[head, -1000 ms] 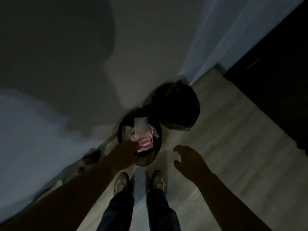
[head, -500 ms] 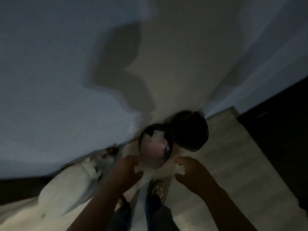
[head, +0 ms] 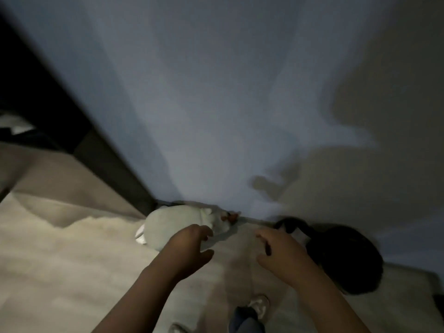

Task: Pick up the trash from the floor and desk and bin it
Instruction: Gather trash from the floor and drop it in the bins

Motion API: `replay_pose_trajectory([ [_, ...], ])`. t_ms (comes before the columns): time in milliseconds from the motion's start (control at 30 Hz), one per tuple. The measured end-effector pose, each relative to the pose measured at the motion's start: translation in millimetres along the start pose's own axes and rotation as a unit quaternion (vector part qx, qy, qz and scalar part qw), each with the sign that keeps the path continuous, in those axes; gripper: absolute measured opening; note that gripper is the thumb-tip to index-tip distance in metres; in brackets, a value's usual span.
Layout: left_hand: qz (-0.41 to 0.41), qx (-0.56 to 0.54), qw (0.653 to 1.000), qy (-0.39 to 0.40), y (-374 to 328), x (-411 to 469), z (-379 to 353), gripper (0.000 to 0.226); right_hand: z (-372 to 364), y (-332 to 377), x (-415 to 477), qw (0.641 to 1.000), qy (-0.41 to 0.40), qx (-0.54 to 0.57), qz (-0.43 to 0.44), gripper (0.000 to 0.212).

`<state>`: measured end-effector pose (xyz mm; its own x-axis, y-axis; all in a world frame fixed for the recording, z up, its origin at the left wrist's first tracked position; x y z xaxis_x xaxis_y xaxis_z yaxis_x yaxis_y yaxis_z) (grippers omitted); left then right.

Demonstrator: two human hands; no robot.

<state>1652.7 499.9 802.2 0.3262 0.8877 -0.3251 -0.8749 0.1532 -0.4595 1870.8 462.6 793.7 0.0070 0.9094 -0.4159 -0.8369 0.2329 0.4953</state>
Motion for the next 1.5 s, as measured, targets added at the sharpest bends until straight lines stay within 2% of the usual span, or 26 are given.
replay_pose_trajectory([
  [167, 0.1, -0.061, 0.99, -0.083, 106, -88, 60, 0.042, -49, 136, 0, 0.992, 0.018, -0.012, 0.124, 0.05],
  [333, 0.198, -0.095, 0.964, -0.15, 192, -179, 100, 0.042, -97, 262, -13, 0.969, 0.05, -0.06, 0.233, 0.05],
  [500, 0.285, -0.143, 0.917, -0.24, 248, -257, 125, 0.041, -135, 365, -26, 0.933, 0.087, -0.088, 0.338, 0.045],
  [700, 0.371, -0.165, 0.853, -0.329, 297, -323, 148, 0.041, -182, 474, -29, 0.875, 0.15, -0.14, 0.439, 0.049],
  [900, 0.45, -0.168, 0.79, -0.381, 347, -359, 178, 0.04, -223, 575, -20, 0.805, 0.194, -0.166, 0.536, 0.049],
  [1200, 0.542, -0.145, 0.707, -0.431, 402, -392, 232, 0.04, -264, 711, -17, 0.706, 0.218, -0.155, 0.655, 0.049],
  [1500, 0.575, -0.168, 0.661, -0.453, 467, -431, 249, 0.041, -329, 791, -28, 0.657, 0.247, -0.189, 0.686, 0.049],
])
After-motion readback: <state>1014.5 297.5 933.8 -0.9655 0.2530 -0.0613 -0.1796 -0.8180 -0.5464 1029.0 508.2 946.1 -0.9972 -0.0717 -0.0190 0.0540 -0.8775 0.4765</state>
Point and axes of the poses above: each hand's wrist, its own x-axis towards the middle knuckle, its own z-axis out of the back of the hand, y = z × x, the point moved 2 cm from there along x, towards the middle knuckle, and after that the axes turned 6 degrees about -y, right-handed, at the moved point
